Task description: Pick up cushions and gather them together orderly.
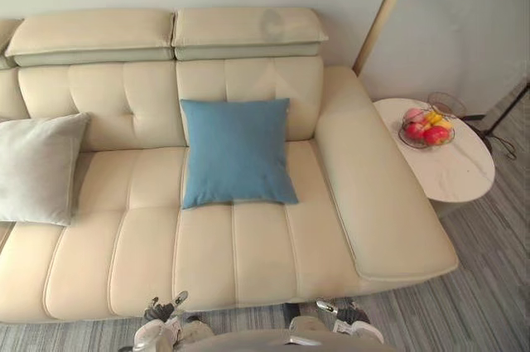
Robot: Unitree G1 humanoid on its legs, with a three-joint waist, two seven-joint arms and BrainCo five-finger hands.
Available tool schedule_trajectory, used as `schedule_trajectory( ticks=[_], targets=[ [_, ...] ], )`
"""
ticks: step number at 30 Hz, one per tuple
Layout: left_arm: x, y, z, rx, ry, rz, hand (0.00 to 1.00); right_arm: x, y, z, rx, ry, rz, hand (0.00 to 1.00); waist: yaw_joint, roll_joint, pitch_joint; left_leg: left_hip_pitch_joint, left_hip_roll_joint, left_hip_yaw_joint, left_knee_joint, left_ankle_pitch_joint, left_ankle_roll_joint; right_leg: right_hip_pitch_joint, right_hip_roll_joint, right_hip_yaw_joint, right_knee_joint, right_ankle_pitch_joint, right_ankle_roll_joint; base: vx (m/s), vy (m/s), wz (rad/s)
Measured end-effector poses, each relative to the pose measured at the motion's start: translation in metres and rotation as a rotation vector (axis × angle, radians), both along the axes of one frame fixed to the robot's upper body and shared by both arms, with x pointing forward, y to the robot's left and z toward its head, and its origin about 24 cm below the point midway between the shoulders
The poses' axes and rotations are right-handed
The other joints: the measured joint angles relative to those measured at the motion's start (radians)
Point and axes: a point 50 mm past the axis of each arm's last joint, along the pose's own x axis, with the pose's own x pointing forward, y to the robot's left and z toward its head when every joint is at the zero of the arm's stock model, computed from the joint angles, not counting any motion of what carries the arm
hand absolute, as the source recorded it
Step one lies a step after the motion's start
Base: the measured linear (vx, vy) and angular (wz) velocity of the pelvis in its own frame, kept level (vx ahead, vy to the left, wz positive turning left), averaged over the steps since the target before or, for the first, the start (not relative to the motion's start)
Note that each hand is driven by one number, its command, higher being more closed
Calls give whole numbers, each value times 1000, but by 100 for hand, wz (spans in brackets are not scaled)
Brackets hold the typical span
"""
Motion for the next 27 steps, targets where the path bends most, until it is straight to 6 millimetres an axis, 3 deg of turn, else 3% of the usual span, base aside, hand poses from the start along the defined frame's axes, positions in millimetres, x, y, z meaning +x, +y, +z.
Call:
schedule_trajectory(
  ticks=[1, 2, 3, 5, 6, 7, 8, 10, 11, 12, 13, 14, 17, 18, 19, 20, 21, 22, 23, 25, 26, 27],
  targets=[
    [1, -2, 0, -3, -5, 1, 0, 4, -4, 3, -14, -16, 1, 0, 9, 34, -6, -9, 28, -9, -14, 2, 17, -1, 1, -83, 16, -65, -45, -132, 24, -57],
    [3, -3, 1, -2, -9, 0, 0, 12, -1, 5, -13, -37, 15, 0, 10, 41, 8, -19, 50, -5, 7, 10, 26, -67, -7, -128, 255, -109, 19, -96, -2, -16],
    [6, 1, 2, 15, -15, -15, 0, 11, 5, 4, -3, -34, 29, 0, 1, 29, 14, -36, 50, -23, 29, 14, 24, -99, -39, -159, 503, -151, 65, -23, -63, 35],
    [5, 12, 4, 49, -8, -46, 0, 7, 16, 0, 25, -11, 51, 0, 3, -34, 2, -42, 24, -56, 66, 17, 22, -65, -90, -205, 695, -177, 105, 6, -88, 48],
    [5, 14, 5, 51, -10, -37, 0, 6, 18, -2, 29, -3, 56, 0, 7, -42, 0, -53, 22, -63, 80, 17, 22, -58, -94, -212, 673, -187, 122, -62, -64, 11],
    [7, 14, 5, 49, -10, -33, 0, 15, 21, 0, 19, -10, 101, 0, 21, -38, -5, -79, 24, -74, 92, 37, 42, -11, -61, -241, 555, -178, 134, -112, -17, -6],
    [8, 9, 4, 36, -11, -34, 0, 24, 19, 3, -3, -26, 130, 0, 27, -11, -2, -91, 13, -93, 64, 56, 56, 37, -48, -243, 417, -170, 137, -112, -17, -14],
    [11, 3, 4, 23, -19, -41, 0, 38, 14, 8, -25, -53, 149, 0, 40, 5, 7, -121, 6, -83, 12, 86, 38, 89, -37, -255, 205, -161, 135, -134, -11, -24],
    [17, 2, 5, 24, -32, -56, 0, 47, 16, 11, -25, -72, 161, 0, 41, -1, 18, -149, 3, -83, 22, 96, 43, 101, -37, -270, 137, -151, 136, -197, -23, -11],
    [20, 1, 5, 22, -34, -63, 0, 51, 16, 13, -28, -80, 167, 0, 40, 13, 33, -157, 6, -89, 29, 100, 45, 111, -31, -275, 113, -130, 152, -232, -14, 12],
    [20, -1, 5, 23, -34, -74, 0, 53, 16, 13, -30, -81, 177, 0, 40, 47, 63, -151, 15, -97, 27, 115, 41, 144, -14, -279, 69, -99, 146, -251, 1, 14],
    [17, -3, 4, 22, -24, -70, 0, 50, 16, 11, -28, -65, 175, 0, 41, 63, 74, -135, 17, -98, 16, 122, 37, 155, -11, -281, 65, -95, 142, -299, -2, 9],
    [5, -4, 0, 24, 16, -66, 0, 44, 15, 8, -28, -43, 170, 0, 34, 79, 74, -88, 8, -86, -63, 162, 17, 136, -14, -277, 98, -96, 137, -229, -6, -9],
    [-3, -1, -1, 29, 37, -65, 0, 36, 13, 6, -28, -25, 156, 0, 23, 67, 67, -84, -6, -92, -96, 136, -18, 118, -32, -277, 104, -91, 130, -167, 32, -9],
    [-1, 1, 0, 34, 32, -66, 0, 32, 14, 4, -19, -16, 145, 0, 22, 56, 70, -86, -12, -93, -73, 129, -12, 113, -43, -271, 106, -89, 127, -103, 48, -21],
    [-1, 6, 1, 46, 34, -62, 0, 28, 11, 3, -16, -6, 117, 0, 28, 45, 76, -95, -21, -115, 50, 94, 33, 99, -57, -250, 122, -88, 126, -46, 71, -61],
    [-10, 2, -3, 29, 63, -39, 0, 20, 4, 1, -24, 8, 89, 0, 25, 47, 74, -73, -28, -151, 174, -8, 49, 92, -60, -216, 132, -81, 130, -68, 82, -75],
    [-12, 2, -3, 26, 68, -27, 0, 19, 3, 1, -25, 11, 81, 0, 24, 48, 74, -62, -29, -162, 205, -47, 42, 91, -58, -205, 133, -81, 134, -90, 142, -100],
    [-17, 0, -5, 18, 87, -27, 0, 15, -1, 0, -31, 20, 66, 0, 21, 63, 64, -19, -32, -220, 201, -145, 16, 86, -31, -162, 132, -76, 143, -116, 171, -88],
    [-21, 8, -5, 36, 100, -22, 0, 6, 2, -3, -18, 45, 60, 0, 16, 48, 39, -12, -50, -183, 170, -149, 20, 77, -35, -123, 109, -57, 136, -114, 141, -74],
    [-27, 13, -5, 49, 114, -18, 0, -6, 5, -7, 2, 78, 42, 0, 14, 17, -4, -5, -64, -144, 128, -134, 27, 63, -42, -113, 94, -30, 122, -43, 93, -58],
    [-27, 16, -4, 56, 119, -20, 0, -9, 7, -9, 13, 86, 26, 0, 12, 5, -12, 6, -74, -129, 111, -134, 28, 61, -51, -109, 82, -18, 111, -3, 100, -57]
  ],
)
